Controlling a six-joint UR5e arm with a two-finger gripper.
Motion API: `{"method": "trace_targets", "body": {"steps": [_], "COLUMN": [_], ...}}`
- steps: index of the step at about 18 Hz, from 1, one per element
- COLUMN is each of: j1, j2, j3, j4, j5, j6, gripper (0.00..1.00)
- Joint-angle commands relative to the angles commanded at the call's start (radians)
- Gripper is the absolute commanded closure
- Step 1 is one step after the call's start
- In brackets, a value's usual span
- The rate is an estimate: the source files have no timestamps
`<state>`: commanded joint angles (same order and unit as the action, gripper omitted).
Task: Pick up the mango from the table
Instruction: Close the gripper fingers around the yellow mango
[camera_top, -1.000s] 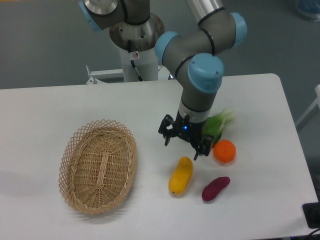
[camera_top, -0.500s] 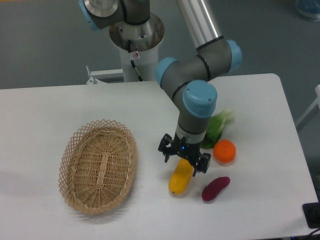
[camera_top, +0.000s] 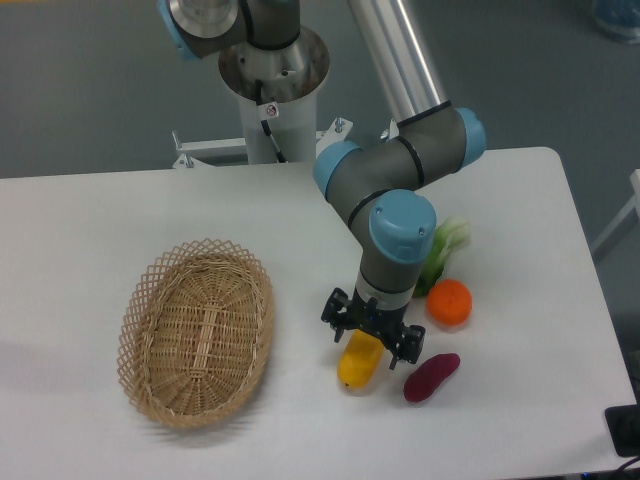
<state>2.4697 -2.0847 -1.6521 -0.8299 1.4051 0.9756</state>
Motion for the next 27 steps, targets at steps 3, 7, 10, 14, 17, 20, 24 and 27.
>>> {"method": "trace_targets", "body": {"steps": [3,7,10,14,17,20,24,27], "j1": [0.000,0.000,-0.002,-0.002,-0.005,-0.017,-0.031,-0.035], "j2": [0.008,0.009,0.006,0.005,0.003,-0.012,-0.023,-0.026], "j3": [-0.011,-0.020,-0.031,-0.037,-0.051,-0.049,-0.052,-0.052], "j4": [0.002,0.003,0.006,0.009,0.024,0.058,0.072,0.074], "j5": [-0.002,0.000,0.005,0.009,0.028,0.032,0.041,0.066], "j6": [-0.003,-0.006,-0.006,-0.003,-0.003,-0.005,-0.008,-0.023], "gripper": [0.00,0.00,0.00,0.00,0.00,0.00,0.00,0.00]}}
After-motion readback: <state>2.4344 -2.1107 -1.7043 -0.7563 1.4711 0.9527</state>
